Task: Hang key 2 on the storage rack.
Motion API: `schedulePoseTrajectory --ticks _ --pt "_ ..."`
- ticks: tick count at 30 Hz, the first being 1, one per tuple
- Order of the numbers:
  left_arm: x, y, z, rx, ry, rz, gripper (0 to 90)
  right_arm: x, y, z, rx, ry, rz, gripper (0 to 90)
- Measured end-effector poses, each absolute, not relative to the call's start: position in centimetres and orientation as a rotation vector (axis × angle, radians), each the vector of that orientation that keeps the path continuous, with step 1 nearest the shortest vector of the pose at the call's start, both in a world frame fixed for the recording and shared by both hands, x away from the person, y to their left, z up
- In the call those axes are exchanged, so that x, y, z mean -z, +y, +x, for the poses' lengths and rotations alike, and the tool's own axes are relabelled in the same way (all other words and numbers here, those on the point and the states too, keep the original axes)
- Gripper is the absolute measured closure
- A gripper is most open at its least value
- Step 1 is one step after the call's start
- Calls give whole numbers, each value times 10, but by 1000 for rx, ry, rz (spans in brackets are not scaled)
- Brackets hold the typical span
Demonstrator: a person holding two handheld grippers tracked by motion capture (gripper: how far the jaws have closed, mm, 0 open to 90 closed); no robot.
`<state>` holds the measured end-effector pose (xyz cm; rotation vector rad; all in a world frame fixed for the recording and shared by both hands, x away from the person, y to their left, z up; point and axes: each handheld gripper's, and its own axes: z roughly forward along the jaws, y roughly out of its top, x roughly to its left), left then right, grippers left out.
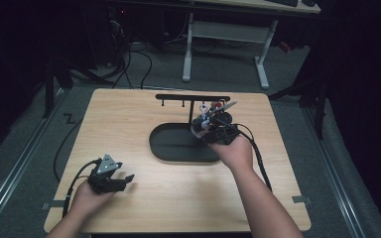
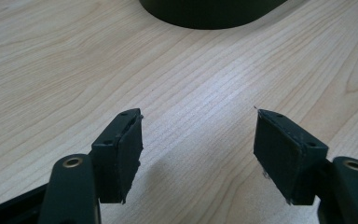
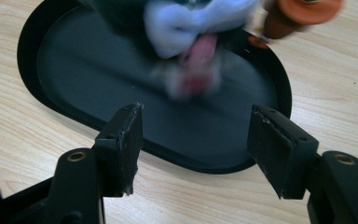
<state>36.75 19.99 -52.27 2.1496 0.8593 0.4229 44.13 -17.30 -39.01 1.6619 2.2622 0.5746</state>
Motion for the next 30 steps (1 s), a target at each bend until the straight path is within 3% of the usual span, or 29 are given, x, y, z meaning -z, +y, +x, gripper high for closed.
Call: schedulePoseTrajectory --ticks 14,30 --pt "524 197 367 -422 851 2164 328 404 -174 426 -544 2271 1614 353" --pt "526 191 366 -413 830 2187 327 447 -193 386 -625 2261 1641 361"
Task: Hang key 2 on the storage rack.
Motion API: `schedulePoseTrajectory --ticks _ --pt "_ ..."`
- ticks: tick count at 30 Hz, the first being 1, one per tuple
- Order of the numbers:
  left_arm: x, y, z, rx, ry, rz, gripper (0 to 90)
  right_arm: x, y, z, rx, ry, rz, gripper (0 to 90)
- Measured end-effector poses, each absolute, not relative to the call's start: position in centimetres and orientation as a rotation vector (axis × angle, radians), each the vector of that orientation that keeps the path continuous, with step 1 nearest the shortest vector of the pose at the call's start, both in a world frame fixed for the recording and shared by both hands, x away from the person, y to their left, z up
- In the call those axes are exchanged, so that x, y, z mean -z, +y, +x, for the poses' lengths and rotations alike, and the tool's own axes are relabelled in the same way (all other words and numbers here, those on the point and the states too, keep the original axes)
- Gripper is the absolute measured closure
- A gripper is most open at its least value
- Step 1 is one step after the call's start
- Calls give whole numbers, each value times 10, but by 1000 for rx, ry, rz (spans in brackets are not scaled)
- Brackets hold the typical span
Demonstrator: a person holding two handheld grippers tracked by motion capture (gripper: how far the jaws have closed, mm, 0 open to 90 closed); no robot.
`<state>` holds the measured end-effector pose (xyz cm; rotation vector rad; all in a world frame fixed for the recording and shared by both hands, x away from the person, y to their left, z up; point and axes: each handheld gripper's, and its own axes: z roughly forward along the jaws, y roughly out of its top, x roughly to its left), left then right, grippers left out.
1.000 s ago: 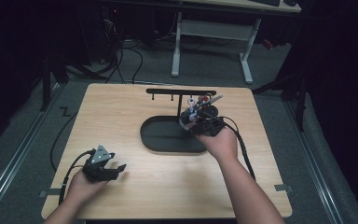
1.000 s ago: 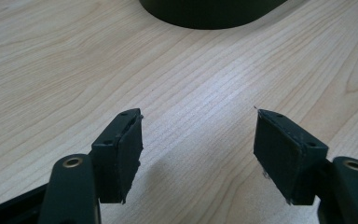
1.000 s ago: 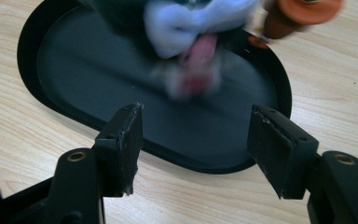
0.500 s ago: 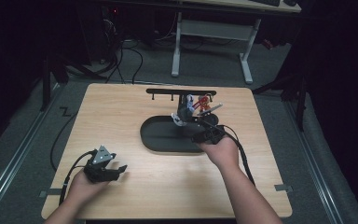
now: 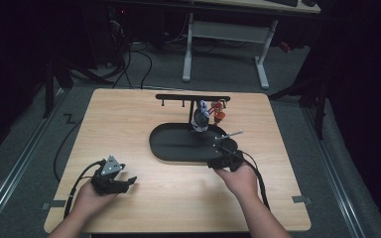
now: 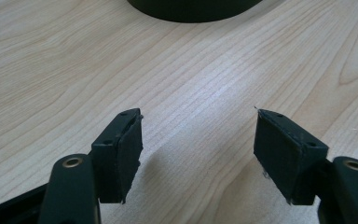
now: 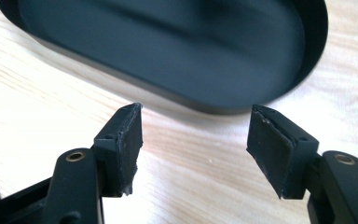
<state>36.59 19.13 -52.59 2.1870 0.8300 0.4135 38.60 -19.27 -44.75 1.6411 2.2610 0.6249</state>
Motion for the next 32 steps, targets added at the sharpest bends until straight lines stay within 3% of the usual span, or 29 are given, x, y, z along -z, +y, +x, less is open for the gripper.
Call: schedulePoseTrajectory --ticks 21,32 --pt "523 173 347 -419 719 2158 331 522 -226 298 -953 2012 1545 318" --pt "525 173 346 -417 738 2169 327 519 -246 287 -1047 1970 1544 316"
